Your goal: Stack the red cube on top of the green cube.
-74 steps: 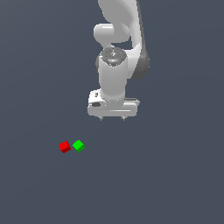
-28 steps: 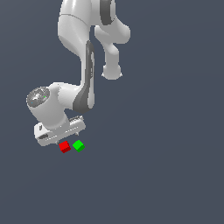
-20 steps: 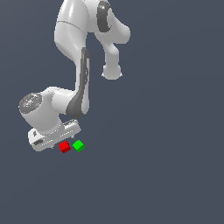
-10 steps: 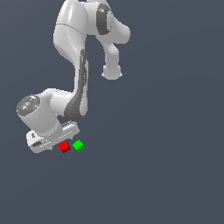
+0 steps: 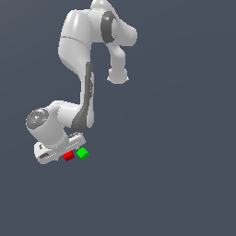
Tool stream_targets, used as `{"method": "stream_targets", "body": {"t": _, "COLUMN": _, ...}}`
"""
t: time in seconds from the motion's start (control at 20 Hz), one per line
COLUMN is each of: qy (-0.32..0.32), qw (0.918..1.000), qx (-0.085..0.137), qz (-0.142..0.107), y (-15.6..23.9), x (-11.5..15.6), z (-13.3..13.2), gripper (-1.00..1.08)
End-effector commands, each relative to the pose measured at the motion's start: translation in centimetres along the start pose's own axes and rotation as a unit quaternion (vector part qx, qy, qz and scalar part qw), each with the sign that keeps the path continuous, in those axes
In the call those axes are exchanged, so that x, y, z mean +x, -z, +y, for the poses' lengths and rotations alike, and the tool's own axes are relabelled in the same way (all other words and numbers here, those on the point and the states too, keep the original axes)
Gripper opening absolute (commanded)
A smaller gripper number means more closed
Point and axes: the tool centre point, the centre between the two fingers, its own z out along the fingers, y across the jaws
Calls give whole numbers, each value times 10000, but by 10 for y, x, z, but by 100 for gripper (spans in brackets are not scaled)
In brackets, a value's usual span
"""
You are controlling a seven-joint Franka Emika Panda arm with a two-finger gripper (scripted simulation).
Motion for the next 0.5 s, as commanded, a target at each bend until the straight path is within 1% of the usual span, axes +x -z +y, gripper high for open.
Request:
{"method": "stream_targets", "body": {"t": 0.0, "qy": 3, "qw": 10000, "qx": -3, "qz": 2, "y": -10, "x": 0, "z": 0, "gripper": 100}}
{"method": "stream_targets", "body": {"t": 0.3, "qy": 3, "qw": 10000, "qx": -3, "qz": 2, "y": -12, "x": 1, "z": 1, "gripper": 100}}
{"method": "stream_targets", "body": {"t": 0.35, "qy": 3, "qw": 10000, "qx": -3, "qz": 2, "y": -12, "x": 1, "z": 1, "gripper": -100}}
{"method": "stream_targets", "body": {"t": 0.45, "qy": 3, "qw": 10000, "qx": -3, "qz": 2, "y": -12, "x": 1, "z": 1, "gripper": -100}}
